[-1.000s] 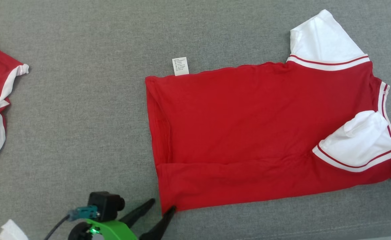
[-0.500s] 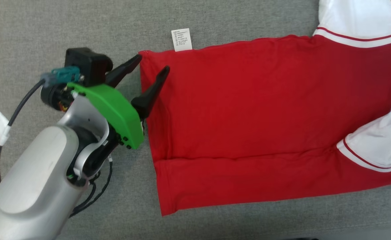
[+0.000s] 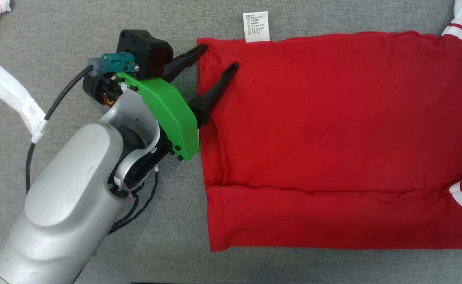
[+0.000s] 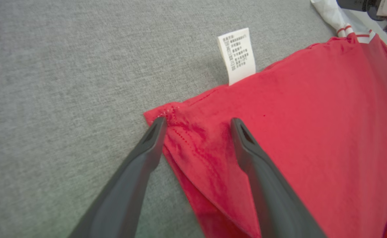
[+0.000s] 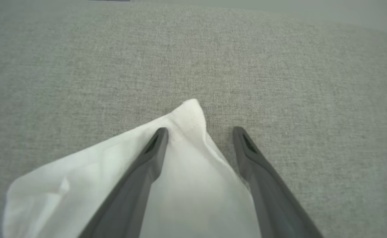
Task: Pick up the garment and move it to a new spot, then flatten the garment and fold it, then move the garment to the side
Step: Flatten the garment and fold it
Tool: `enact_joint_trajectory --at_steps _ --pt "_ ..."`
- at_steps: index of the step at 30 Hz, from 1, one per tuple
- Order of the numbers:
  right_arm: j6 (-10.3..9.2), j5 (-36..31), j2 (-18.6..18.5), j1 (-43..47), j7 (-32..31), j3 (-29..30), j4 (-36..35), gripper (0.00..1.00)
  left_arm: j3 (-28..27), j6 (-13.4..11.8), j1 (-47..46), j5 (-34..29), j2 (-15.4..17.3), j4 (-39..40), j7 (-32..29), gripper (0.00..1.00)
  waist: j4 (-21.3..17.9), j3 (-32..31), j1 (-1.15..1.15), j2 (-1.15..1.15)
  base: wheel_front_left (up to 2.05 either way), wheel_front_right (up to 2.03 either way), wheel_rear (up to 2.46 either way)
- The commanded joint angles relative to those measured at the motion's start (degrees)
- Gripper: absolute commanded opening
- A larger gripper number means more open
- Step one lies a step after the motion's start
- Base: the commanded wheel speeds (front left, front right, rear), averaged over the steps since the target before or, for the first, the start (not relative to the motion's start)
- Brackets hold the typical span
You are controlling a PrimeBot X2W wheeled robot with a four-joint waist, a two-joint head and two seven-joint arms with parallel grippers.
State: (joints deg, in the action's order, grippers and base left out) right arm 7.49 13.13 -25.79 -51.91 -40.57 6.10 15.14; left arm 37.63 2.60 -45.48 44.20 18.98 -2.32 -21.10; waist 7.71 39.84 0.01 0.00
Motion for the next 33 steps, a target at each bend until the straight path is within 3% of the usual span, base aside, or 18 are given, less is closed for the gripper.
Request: enact_joint_trajectory --at_steps 1,3,4,5,19,20,22,23,24,25,28,33 --pt "0.00 0.5 0.8 -0.2 -0.1 -1.0 1.5 1.00 0.5 0.3 -0.6 0.4 -0.1 -1.1 -0.6 1.00 0.1 0.1 -0.01 0.00 0.00 0.00 0.00" --pt "0.00 0.9 0.7 -0.7 0.0 -1.7 2.5 1.00 0.7 0.4 -1.2 0.6 -0.6 -1.4 -0.8 1.00 0.0 0.0 -0.01 0.00 0.00 0.00 0.00" --pt "0.00 1.0 0.8 -1.0 0.1 -1.9 2.9 0.94 0.7 0.4 -1.6 0.2 -0.6 -1.5 -0.7 1.00 -0.1 0.0 -0.01 0.00 0.00 0.00 0.00" --pt "0.00 1.1 0.8 -1.2 0.3 -2.1 3.3 1.00 0.7 0.3 -2.1 -0.3 -0.6 -1.8 -0.6 1.00 -0.2 -0.1 -0.01 0.00 0.00 0.00 0.00" --pt "0.00 2.4 0.5 -1.4 1.6 -4.9 6.1 1.00 0.3 0.5 -3.0 -0.3 2.5 -3.4 -2.2 1.00 -1.1 -0.8 -0.01 0.00 0.00 0.00 0.00" --pt "0.00 2.5 0.7 -1.4 1.4 -5.1 6.5 0.91 0.7 0.8 -2.8 0.0 2.3 -3.4 -2.4 1.00 -1.1 -0.9 -0.01 0.00 0.00 0.00 0.00" --pt "0.01 3.1 1.4 -1.1 1.2 -5.5 7.1 0.02 1.4 1.2 -2.3 0.7 1.4 -3.4 -2.7 1.00 -1.1 -1.1 -0.01 0.00 0.00 0.00 0.00" --pt "0.02 3.3 1.6 -0.9 1.2 -5.7 7.3 0.00 1.7 1.5 -2.0 1.0 1.1 -3.4 -2.7 0.97 -1.1 -1.2 -0.01 0.00 0.00 0.00 0.00" --pt "0.01 3.9 1.8 -0.8 1.4 -5.7 7.4 0.00 1.7 1.6 -1.8 1.5 0.6 -3.5 -2.6 0.13 -1.1 -1.4 -0.01 0.00 0.00 0.00 0.00" --pt "0.00 4.2 1.8 -0.8 1.8 -5.4 7.3 0.00 2.0 1.8 -1.9 1.3 0.7 -3.6 -2.6 0.00 -1.2 -1.5 -0.01 0.00 0.00 0.00 0.00" --pt "-0.05 4.0 1.1 -2.2 4.5 -4.2 6.4 0.00 2.0 2.4 -2.4 1.2 1.1 -3.3 -1.9 0.00 -1.5 -1.8 -0.01 0.00 0.00 0.00 0.00" --pt "-0.04 4.2 0.3 -4.1 9.3 -2.5 5.7 0.00 -1.0 1.2 -3.0 1.2 2.0 -2.6 1.6 0.00 -2.2 -2.9 -0.01 0.00 0.00 0.00 0.00"
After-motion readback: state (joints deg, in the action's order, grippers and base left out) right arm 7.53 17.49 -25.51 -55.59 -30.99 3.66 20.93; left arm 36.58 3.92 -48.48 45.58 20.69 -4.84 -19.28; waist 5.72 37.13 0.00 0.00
